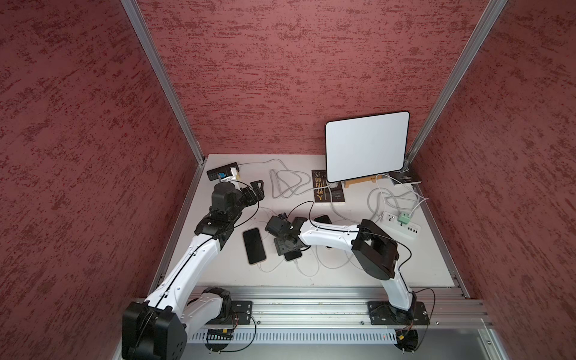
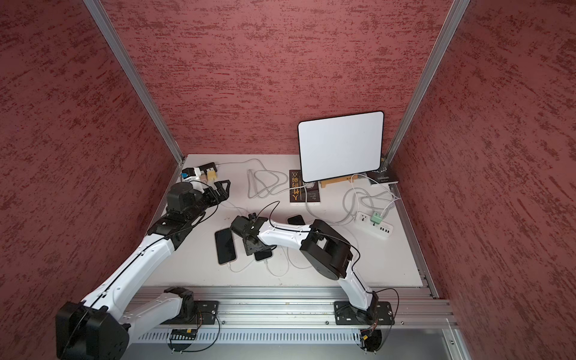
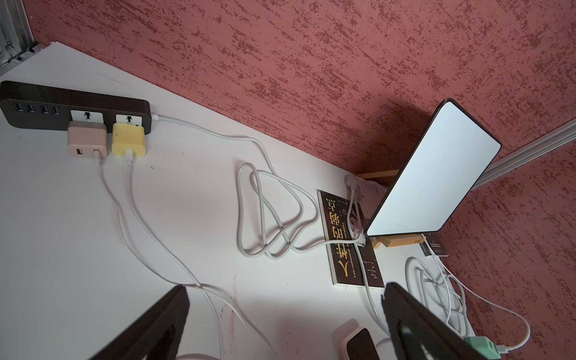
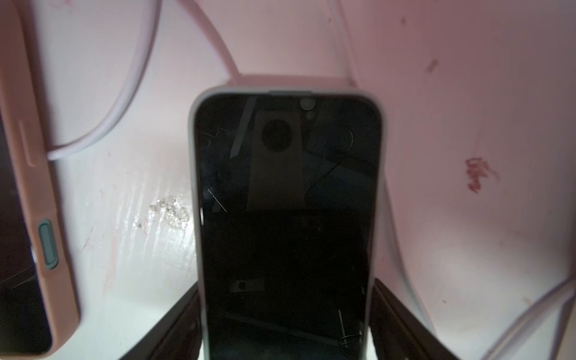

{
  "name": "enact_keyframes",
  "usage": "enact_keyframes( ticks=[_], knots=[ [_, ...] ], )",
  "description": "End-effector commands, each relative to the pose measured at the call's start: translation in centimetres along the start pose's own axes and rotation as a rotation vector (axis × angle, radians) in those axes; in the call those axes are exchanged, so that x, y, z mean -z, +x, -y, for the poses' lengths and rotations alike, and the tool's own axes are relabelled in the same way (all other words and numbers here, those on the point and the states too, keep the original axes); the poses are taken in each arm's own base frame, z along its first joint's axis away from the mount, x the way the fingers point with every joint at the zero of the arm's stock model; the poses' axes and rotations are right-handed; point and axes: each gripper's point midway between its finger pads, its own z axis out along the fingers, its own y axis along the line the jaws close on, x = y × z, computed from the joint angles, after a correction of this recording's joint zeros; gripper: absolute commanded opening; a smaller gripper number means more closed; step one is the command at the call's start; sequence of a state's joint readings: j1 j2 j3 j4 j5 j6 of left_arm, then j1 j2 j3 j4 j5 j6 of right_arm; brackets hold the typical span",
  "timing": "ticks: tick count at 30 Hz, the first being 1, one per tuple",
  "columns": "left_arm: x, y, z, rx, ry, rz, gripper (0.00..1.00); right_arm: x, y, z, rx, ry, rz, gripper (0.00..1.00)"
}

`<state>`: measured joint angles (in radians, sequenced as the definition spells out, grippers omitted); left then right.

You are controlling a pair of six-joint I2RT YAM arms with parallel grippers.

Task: Unplug the charging cable from the phone
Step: Pick up the phone at the center of the board.

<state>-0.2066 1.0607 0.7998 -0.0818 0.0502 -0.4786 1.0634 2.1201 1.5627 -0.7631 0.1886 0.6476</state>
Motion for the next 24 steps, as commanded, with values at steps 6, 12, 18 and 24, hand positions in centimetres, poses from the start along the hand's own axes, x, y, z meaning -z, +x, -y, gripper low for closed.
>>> enact_keyframes(
  ticks=[6, 12, 18, 24],
  knots=[
    [-0.1, -0.4, 0.3, 0.009, 0.02, 0.014, 1.0, 5.1, -3.9, 0.9, 0.026, -0.029, 0.17, 0.59],
    [-0.3, -0.2, 0.7, 0.016, 0.048, 0.003, 1.0, 6.8, -5.1, 1.3, 0.032, -0.141, 0.212, 0.57],
    [-0.5, 0.0, 1.9, 0.011, 0.115, -0.019, 1.0, 8.1, -6.3, 1.5, -0.001, -0.329, 0.234, 0.56],
    [-0.7, 0.7, 3.1, 0.008, 0.187, -0.058, 1.0, 9.5, -7.8, 2.0, -0.058, -0.536, 0.264, 0.55]
  ],
)
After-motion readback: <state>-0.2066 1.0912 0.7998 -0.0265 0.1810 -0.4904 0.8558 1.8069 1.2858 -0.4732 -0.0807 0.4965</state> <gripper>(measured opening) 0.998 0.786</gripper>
